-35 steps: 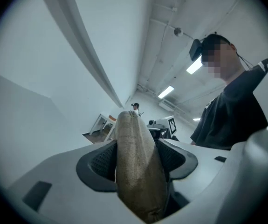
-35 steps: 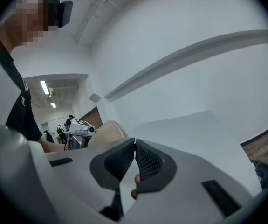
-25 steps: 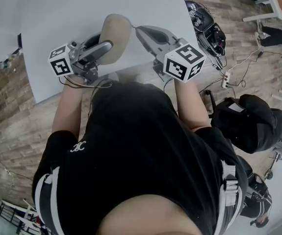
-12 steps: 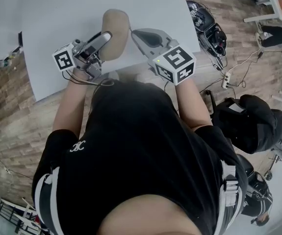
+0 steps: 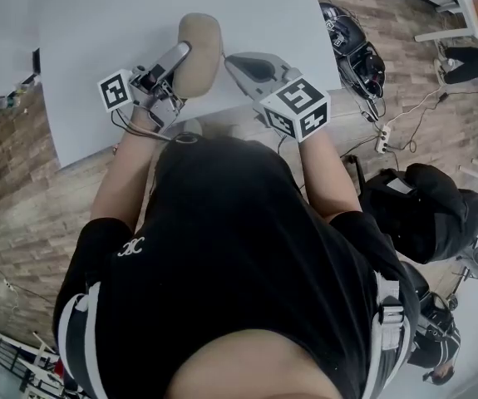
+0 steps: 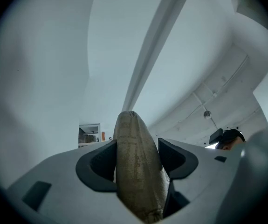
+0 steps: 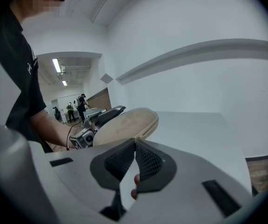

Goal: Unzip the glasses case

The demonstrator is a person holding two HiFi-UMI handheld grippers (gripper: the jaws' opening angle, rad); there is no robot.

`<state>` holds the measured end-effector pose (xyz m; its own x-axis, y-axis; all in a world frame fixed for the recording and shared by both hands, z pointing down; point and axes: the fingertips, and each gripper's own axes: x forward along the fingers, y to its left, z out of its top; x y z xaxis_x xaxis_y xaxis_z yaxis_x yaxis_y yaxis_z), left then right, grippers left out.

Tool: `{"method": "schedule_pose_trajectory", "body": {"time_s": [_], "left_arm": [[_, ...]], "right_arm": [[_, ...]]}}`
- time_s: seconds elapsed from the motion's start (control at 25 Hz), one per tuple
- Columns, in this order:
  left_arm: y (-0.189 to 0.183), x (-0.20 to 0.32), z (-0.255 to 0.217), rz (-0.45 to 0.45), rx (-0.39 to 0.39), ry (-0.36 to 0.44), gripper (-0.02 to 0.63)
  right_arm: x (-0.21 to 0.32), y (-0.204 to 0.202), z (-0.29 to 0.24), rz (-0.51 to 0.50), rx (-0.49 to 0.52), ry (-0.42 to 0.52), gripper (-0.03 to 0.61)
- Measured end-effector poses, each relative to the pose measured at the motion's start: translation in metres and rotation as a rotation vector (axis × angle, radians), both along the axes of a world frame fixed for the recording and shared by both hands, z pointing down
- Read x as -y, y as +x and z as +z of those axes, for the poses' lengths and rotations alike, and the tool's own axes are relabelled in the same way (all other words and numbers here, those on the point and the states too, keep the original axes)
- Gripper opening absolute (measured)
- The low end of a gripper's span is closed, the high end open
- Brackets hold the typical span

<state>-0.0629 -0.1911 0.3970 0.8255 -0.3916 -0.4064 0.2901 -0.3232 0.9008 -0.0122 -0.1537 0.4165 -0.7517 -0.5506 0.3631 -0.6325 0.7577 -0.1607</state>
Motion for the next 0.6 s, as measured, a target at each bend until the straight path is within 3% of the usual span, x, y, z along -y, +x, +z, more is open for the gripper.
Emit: {"method": "schedule_pose_trajectory", "body": {"time_s": [0.24,0.6], "left_arm": [[-0.009,0.012,0.005,-0.057,-0.028,-0.074,0.273],[-0.006,0.016,0.007,-0.084,-0.019,-0.092,0.273]], "right_arm": [[-0.009,-0.012,0.005,-0.053,-0.015,-0.004,0.023],[-0.016,-0.014,0.007,-0.077,0.014,-0.046,0.023]]}}
